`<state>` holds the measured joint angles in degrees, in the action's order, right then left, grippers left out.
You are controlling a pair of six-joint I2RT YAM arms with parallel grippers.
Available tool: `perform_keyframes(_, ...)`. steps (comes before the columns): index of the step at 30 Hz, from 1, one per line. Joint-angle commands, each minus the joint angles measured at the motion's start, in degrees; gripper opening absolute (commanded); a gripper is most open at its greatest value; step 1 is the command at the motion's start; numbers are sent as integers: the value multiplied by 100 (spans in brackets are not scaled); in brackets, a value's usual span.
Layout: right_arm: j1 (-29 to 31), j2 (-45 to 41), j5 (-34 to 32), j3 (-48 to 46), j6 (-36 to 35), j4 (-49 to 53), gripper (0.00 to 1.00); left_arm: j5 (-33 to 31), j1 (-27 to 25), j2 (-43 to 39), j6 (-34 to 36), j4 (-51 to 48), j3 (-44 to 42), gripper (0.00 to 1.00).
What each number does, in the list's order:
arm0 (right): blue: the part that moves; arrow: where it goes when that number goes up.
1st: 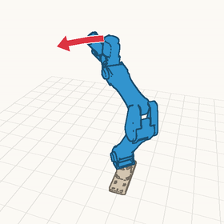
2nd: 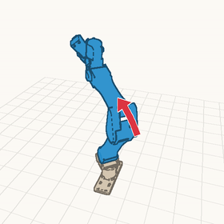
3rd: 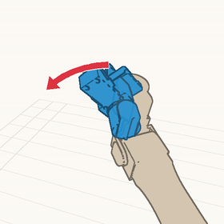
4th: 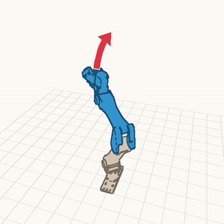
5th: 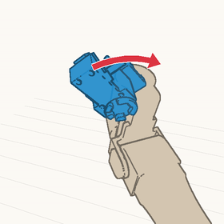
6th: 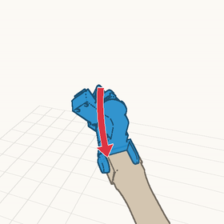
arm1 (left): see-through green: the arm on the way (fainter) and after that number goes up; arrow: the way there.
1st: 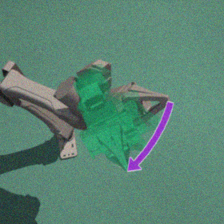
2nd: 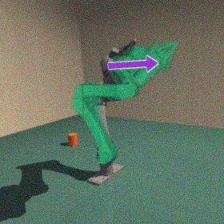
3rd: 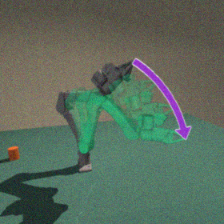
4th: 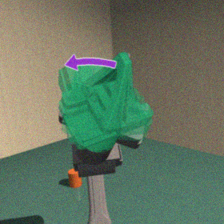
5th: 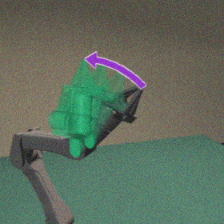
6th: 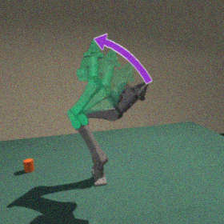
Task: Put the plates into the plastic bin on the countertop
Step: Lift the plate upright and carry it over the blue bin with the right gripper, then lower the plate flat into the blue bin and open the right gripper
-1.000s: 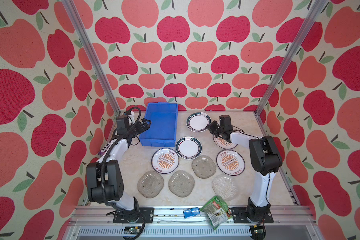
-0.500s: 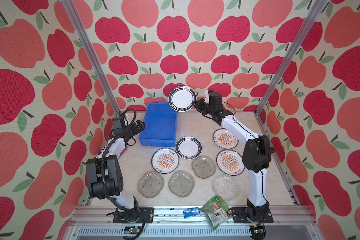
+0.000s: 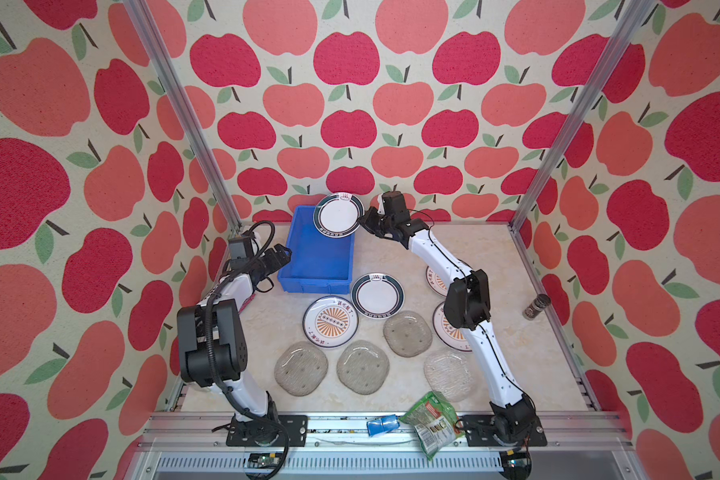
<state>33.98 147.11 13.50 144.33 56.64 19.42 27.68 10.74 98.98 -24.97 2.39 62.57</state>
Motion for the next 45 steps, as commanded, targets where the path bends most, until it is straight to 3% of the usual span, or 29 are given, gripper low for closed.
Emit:
perform_keyframes(1, 61, -112, -35, 338, -69, -22, 0, 175, -39, 290, 26, -58, 327, 87)
perform_keyframes(16, 228, 643, 102, 1365, -104, 392, 0, 264, -114, 641, 76, -81, 421, 80)
perform_keyframes(26, 417, 347, 494, 608, -896, 991, 0, 333, -82, 466, 63, -7, 283, 84)
perform_keyframes(31, 438, 476, 505, 945, -1427, 1722, 0, 326, -88, 438, 61, 16, 274, 85)
perform_keyframes(45, 652, 744, 842, 1169, -1999, 2028, 0, 361, -86, 473, 54, 68, 261, 86)
